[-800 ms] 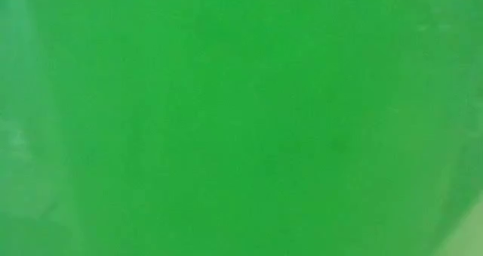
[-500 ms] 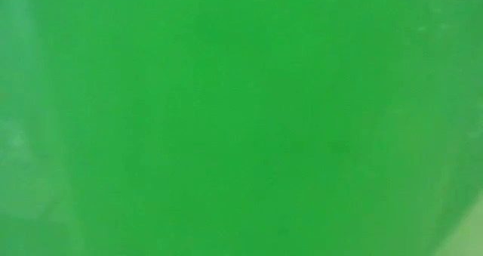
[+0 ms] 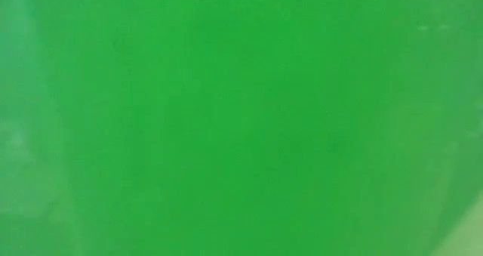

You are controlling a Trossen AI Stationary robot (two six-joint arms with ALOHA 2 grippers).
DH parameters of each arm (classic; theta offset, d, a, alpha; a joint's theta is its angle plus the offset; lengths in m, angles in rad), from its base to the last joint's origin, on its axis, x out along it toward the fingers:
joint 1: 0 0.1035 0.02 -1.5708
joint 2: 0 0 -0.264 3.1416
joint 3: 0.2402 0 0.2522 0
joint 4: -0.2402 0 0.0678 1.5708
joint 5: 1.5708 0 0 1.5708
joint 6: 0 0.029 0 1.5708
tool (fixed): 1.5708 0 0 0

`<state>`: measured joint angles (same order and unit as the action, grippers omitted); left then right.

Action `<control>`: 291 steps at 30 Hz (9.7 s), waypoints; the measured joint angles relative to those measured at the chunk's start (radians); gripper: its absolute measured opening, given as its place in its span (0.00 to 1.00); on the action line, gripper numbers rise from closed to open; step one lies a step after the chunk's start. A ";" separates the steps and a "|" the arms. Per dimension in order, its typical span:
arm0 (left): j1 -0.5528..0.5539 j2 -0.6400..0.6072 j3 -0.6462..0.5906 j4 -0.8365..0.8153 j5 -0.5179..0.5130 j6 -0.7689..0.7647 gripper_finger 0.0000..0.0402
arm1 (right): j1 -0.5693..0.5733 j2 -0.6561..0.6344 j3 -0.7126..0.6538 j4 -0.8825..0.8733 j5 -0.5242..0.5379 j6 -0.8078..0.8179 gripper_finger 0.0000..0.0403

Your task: Pick & Place Mini bowls

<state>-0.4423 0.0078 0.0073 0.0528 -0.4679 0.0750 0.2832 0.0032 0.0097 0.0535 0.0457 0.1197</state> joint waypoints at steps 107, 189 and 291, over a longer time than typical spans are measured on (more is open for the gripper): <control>0.000 0.027 0.053 0.094 -0.166 -0.203 0.00 | 0.000 0.000 0.000 0.243 0.009 0.005 0.02; 0.960 1.407 1.101 -0.715 0.272 -0.643 0.19 | 0.000 0.000 0.000 0.242 0.069 0.045 0.02; 0.498 1.423 1.232 -0.590 -0.238 0.726 0.00 | -0.207 0.851 0.647 -0.023 0.662 0.071 0.02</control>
<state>0.0559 1.4311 1.2392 -0.5371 -0.7056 0.8007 0.0764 0.8538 0.6566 0.0301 0.7074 0.1907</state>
